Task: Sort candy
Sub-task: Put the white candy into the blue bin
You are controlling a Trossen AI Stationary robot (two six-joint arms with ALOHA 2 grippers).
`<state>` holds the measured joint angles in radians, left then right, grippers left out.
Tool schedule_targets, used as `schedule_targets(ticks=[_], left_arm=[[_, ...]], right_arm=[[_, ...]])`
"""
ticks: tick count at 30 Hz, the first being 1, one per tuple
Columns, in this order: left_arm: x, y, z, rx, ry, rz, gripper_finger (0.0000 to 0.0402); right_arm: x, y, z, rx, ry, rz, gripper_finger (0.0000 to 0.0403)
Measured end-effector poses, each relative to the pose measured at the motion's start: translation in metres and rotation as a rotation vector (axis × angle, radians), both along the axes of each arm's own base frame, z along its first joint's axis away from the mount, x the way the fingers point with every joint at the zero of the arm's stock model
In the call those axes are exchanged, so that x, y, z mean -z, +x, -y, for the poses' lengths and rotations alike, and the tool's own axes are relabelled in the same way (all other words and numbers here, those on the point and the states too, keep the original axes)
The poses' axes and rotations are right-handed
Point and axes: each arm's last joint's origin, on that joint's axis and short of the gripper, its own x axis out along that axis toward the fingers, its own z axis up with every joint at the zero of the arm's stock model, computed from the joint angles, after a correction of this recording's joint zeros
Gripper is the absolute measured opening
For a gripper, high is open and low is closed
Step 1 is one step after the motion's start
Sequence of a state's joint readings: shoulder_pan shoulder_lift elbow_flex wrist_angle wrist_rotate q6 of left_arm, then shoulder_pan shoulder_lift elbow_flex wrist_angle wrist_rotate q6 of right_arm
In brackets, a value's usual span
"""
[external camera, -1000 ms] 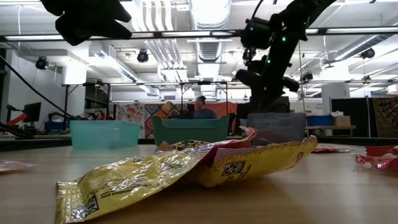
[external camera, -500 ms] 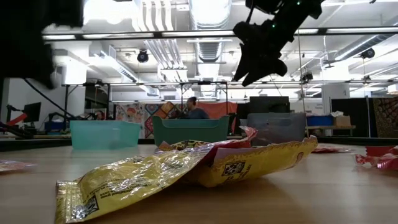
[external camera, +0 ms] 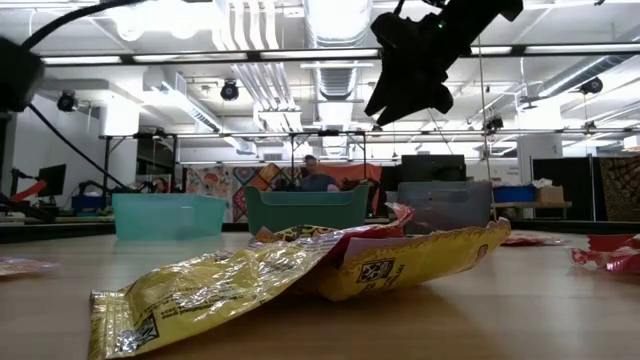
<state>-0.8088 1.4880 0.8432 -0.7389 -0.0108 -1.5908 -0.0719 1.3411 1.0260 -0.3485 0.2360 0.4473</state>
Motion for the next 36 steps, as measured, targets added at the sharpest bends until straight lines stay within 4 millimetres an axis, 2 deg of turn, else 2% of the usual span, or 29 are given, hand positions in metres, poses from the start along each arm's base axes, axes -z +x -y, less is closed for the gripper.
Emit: schedule_targets(ticks=[8, 18, 23, 30, 36], left_arm=[[0.018, -0.003, 0.003, -0.003, 0.075, -0.15, 0.0164], [0.033, 0.0, 0.006, -0.008, 0.12, -0.194, 0.0151], [0.034, 0.0, 0.007, -0.009, 0.122, -0.193, 0.0111], [0.034, 0.001, 0.007, -0.013, 0.129, -0.177, 0.002], [0.028, 0.005, 0.008, -0.004, 0.212, -0.104, 0.0012]], right_arm=[[0.0, 0.0, 0.0, -0.014, -0.015, -0.007, 0.0165], [0.0, 0.0, 0.0, -0.027, -0.029, -0.011, 0.0166], [0.0, 0.0, 0.0, -0.03, -0.032, -0.01, 0.0164], [-0.001, 0.001, -0.001, -0.047, -0.049, -0.009, 0.0162], [-0.001, 0.002, -0.002, -0.061, -0.063, 0.007, 0.016]])
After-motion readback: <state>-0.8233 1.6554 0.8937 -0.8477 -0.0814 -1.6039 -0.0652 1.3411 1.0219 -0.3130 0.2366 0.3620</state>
